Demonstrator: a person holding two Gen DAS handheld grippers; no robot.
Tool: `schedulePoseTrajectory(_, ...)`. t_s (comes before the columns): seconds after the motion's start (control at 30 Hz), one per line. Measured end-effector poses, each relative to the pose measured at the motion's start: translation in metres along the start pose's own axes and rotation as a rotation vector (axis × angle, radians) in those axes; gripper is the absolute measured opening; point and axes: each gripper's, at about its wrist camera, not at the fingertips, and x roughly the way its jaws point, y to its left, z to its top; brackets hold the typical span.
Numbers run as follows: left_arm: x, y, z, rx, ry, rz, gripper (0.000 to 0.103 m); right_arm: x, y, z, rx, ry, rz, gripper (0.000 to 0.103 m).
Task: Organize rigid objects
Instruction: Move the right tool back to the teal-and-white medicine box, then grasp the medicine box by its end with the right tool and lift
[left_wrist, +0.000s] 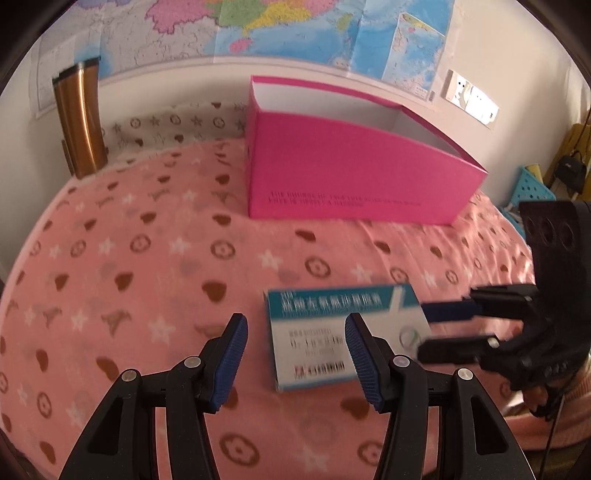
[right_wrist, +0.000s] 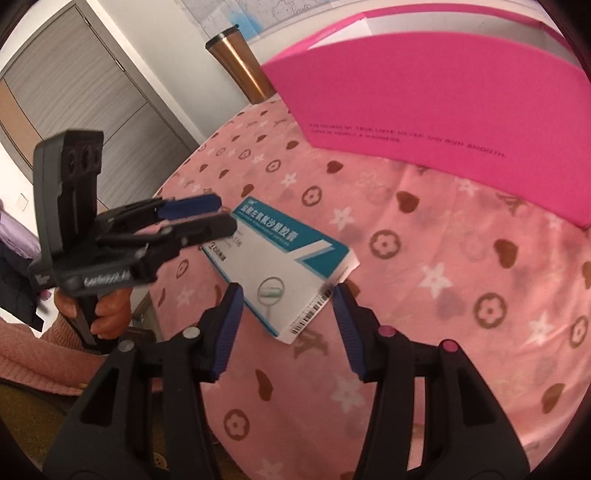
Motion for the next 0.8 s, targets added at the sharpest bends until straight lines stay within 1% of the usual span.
schedulePoseTrajectory(0.13, 0.001, -0.002, -0.008, 0.001, 0.028, -0.043, 0.054, 0.003, -0.003, 0.002, 0.014, -0.003, 0.000, 0.049)
schedulePoseTrajectory(0.23, 0.000, -0.009, -0.011, 0.027, 0.026, -0.045, 0.054, 0.004, -0.007, 0.003, 0.033, -0.009, -0.008, 0.048)
schedulePoseTrajectory(0.43, 0.003, -0.008, -0.007, 0.003, 0.025, -0.079, 0.051, 0.001, -0.016, 0.010, 0.070, -0.030, -0.025, 0.048)
schedulePoseTrajectory(0.53, 0.006, -0.008, -0.004, 0.000, 0.027, -0.066, 0.047, 0.003, -0.019, 0.012, 0.081, -0.034, -0.038, 0.047)
schedulePoseTrajectory(0.57, 0.007, -0.008, -0.003, -0.001, 0.025, -0.063, 0.044, 0.003, -0.019, 0.013, 0.081, -0.036, -0.044, 0.047)
schedulePoseTrajectory(0.8, 0.006, -0.011, 0.005, -0.002, 0.006, -0.074, 0.043, -0.004, -0.022, 0.014, 0.083, -0.059, -0.064, 0.044)
